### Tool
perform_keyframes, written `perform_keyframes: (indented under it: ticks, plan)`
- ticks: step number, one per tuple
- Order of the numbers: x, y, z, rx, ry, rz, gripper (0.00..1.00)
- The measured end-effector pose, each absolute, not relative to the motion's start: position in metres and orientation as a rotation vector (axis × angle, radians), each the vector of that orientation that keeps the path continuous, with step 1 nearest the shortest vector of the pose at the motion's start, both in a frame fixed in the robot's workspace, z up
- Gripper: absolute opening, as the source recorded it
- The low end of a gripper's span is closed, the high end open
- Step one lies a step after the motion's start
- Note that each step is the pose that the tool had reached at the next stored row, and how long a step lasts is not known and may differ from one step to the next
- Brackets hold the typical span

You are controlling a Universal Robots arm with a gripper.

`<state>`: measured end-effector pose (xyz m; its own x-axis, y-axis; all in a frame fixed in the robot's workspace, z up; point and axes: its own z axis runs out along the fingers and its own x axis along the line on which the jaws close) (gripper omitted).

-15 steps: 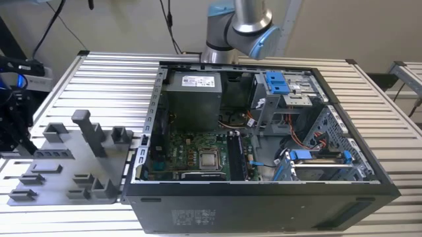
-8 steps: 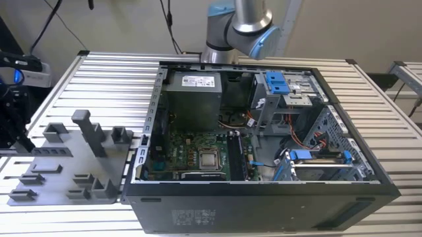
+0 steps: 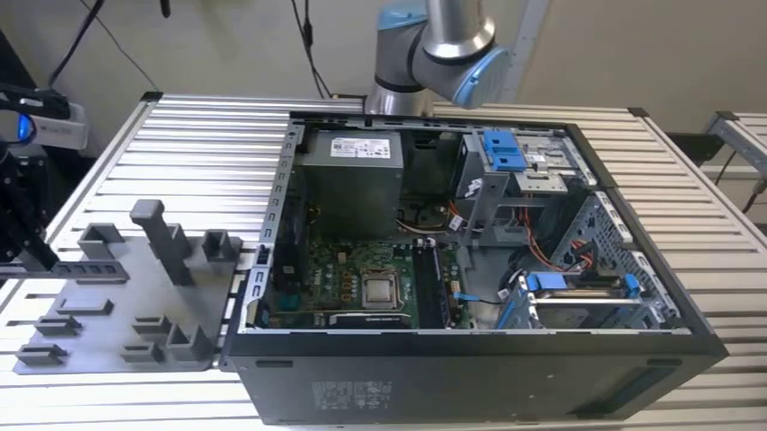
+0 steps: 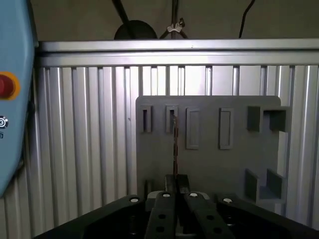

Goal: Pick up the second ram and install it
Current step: 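Pick up the second ram and move it above second insertion slot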

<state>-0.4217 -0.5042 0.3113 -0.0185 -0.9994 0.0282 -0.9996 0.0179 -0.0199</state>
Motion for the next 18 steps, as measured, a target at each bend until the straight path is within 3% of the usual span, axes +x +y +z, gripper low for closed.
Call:
perform_keyframes:
  ticks: [18]
  plan:
    - [-0.421,-0.504,0.338,2.197,-2.238,0.047,0.13]
